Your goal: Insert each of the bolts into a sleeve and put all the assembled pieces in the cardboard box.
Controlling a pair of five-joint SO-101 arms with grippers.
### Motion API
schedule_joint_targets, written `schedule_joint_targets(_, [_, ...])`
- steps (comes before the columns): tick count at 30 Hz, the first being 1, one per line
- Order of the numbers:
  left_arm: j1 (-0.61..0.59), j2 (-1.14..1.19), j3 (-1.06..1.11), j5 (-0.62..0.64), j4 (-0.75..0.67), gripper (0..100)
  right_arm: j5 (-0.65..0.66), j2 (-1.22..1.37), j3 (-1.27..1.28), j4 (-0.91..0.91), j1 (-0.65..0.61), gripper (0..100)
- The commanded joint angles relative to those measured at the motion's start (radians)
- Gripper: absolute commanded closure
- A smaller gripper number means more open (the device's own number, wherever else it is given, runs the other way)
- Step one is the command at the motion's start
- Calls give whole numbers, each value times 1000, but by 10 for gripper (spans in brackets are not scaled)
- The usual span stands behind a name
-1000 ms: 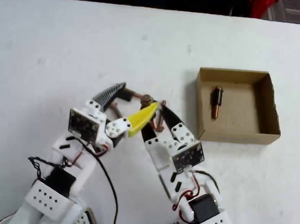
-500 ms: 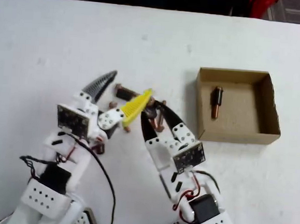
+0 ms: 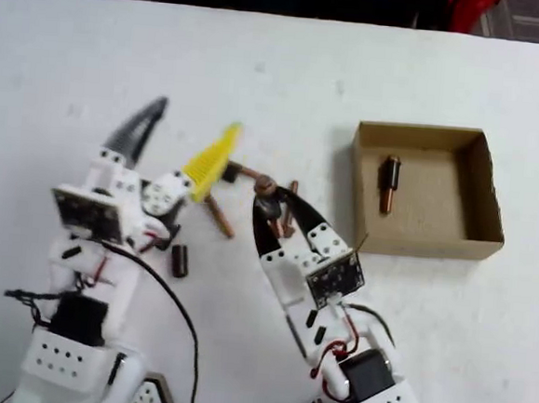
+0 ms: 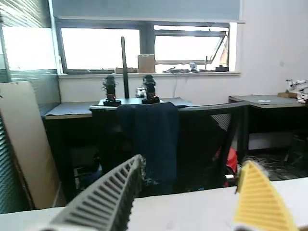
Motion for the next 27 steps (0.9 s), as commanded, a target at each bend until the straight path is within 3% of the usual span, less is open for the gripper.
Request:
schedule_joint_targets(1, [-102, -16, -54, 12, 11, 695, 9, -13, 9, 1, 13, 981])
schedule_joint_targets(7, [-269, -16, -52, 8, 178, 988, 9, -15, 6, -2, 116, 981])
schedule_joint_targets(12, [-335, -16, -52, 11, 341, 897, 11, -15, -71, 105, 203, 981])
schedule_joint_targets(18, [-348, -16, -52, 6, 559, 896, 32, -7, -242, 309, 318, 981])
schedule_joint_targets(22, [-351, -18, -60, 3, 701, 896, 114, -5, -301, 407, 332, 981])
schedule_joint_targets(27, [-337, -157, -86, -2, 816, 896, 124, -2, -385, 498, 334, 982])
